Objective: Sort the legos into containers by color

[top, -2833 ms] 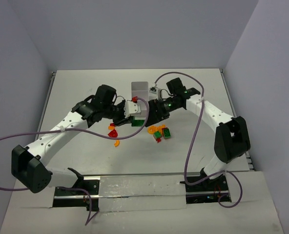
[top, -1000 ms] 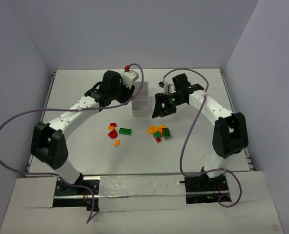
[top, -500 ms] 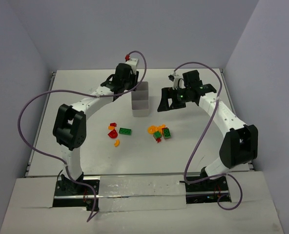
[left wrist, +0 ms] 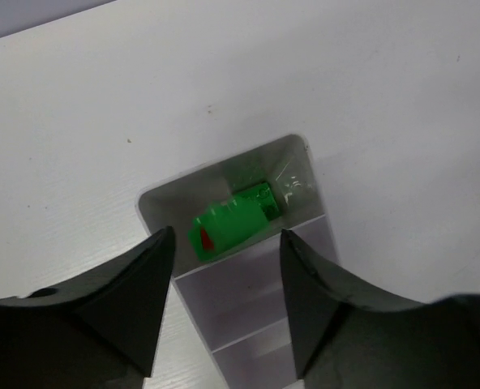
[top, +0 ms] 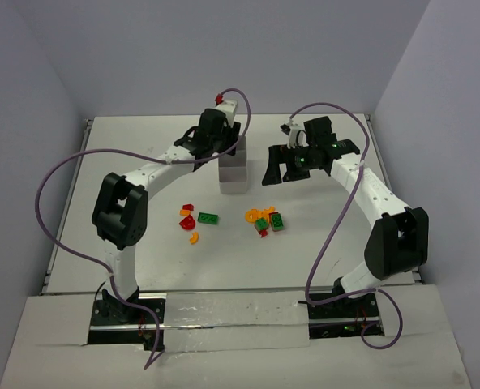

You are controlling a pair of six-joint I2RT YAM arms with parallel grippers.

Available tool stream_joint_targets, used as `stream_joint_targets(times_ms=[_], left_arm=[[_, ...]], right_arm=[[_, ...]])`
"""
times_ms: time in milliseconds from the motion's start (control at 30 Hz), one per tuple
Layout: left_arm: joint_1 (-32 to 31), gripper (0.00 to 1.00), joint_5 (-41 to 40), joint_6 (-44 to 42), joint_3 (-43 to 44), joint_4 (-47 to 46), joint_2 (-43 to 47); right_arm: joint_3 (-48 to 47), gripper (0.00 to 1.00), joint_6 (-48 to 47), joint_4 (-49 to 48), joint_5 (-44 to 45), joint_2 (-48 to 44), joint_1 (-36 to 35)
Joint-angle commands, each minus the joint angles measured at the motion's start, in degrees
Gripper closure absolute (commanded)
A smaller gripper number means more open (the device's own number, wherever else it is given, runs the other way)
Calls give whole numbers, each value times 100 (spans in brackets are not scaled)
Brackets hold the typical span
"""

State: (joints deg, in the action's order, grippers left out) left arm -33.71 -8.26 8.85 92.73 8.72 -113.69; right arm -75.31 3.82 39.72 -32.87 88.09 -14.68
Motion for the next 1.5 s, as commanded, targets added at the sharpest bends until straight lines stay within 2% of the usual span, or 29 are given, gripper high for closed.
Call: stream_joint_targets(times_ms=[0, 200, 267, 333, 433, 500, 567, 667, 833, 1033, 1267, 1467], left_arm=[[-43, 32, -75, -1, 246, -311, -18], [-31, 29, -27, -59, 448, -107, 145], [169, 28, 523, 68, 332, 57, 711], [469, 23, 1266, 164, 110, 209, 1325], [1156, 18, 2482, 176, -392, 366, 2281], [1780, 16, 3144, 36, -794, 517, 2972], [2188, 16, 3809, -164, -936, 1017, 3295], [2745, 16, 4342, -454, -1394, 1435, 3900], [3316, 16, 4790, -712, -2069, 1796, 4614], [3868, 17, 5328, -718, -2186, 2032, 4763], [4057, 17, 5580, -728, -2217, 1993, 4774], [4074, 17, 5614, -734, -2268, 1918, 4657]], right_arm=[[-6, 3, -26, -240, 189, -160, 39], [-10, 3, -110, -263, 273, -205, 35], [-1, 3, -281, -342, 288, -282, -42], [-58, 3, -544, -373, 469, -258, -272], [-339, 3, -836, -361, 786, -110, -847], [-533, 4, -1004, -362, 1048, 72, -1473], [-835, 5, -1199, -335, 1193, 262, -1891], [-1365, 6, -1495, -176, 1598, 860, -2729], [-2560, 9, -2067, 429, 2190, 2242, -3647], [-3765, 11, -2422, 1141, 2653, 3752, -3867], [-4124, 10, -2692, 1311, 2918, 4251, -3849], [-4207, 12, -2876, 1475, 2683, 4540, -3832]])
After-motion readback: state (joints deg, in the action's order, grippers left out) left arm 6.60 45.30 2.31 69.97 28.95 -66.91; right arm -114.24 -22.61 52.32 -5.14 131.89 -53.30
